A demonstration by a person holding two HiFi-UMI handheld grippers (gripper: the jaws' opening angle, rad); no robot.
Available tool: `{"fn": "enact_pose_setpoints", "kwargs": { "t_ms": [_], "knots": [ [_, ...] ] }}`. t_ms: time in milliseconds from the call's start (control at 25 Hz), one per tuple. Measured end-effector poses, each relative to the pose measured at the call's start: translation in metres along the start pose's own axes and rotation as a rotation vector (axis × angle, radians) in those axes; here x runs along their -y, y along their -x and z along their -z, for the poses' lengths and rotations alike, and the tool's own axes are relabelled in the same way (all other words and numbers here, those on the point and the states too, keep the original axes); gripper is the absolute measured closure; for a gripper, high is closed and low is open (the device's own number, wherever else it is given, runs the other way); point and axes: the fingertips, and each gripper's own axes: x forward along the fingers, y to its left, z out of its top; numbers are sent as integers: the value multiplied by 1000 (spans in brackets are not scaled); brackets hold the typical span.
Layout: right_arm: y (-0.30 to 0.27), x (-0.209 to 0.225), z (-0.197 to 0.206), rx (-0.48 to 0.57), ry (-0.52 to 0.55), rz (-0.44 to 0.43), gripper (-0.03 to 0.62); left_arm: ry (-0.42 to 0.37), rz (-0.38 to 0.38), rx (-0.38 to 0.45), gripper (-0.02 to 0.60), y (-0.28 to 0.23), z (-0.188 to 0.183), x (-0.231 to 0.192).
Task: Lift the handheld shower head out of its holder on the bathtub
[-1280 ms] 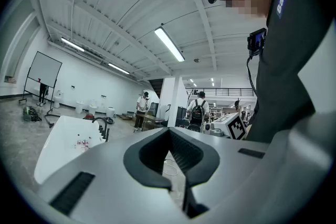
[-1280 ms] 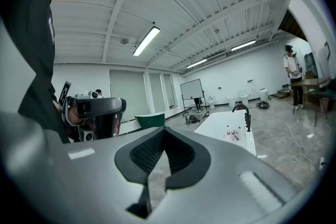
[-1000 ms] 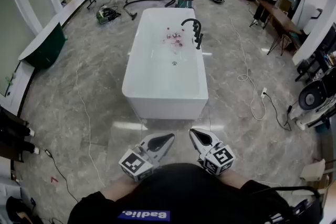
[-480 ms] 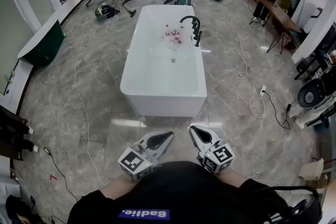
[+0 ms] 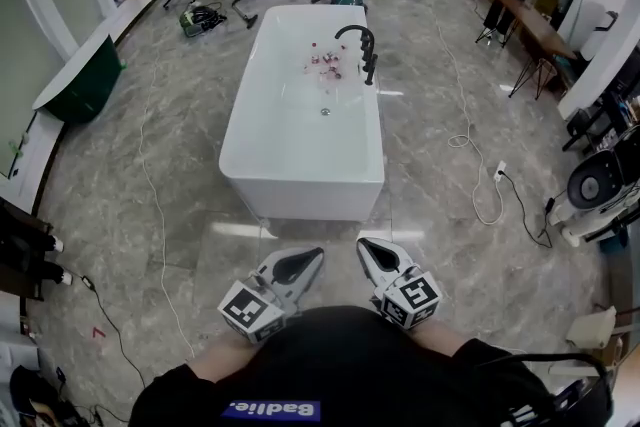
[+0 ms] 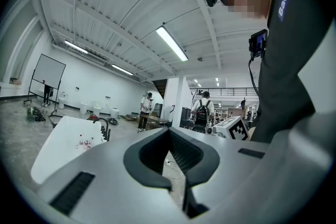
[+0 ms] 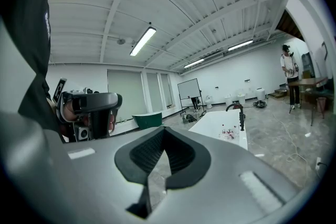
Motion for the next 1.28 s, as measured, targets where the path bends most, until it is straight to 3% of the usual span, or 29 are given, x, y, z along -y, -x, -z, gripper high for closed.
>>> {"fn": "enact_pose_setpoints", "kwargs": {
  "t_ms": [240,600,1000,1280],
  "knots": [
    [26,34,9,-18,5,-33,603,7,-59,16,588,-33,8,15],
    [25,67,4,-18,-9,-31,603,0,-33,11,588,-61,2,15],
    [-32,119,-17,-36,-2,52,603,4,50,33,588,-105,-20,-60],
    [-109,161,-34,-32,-11,102,603,-44,100,25,588,-141,-41,-150]
  ]
}}
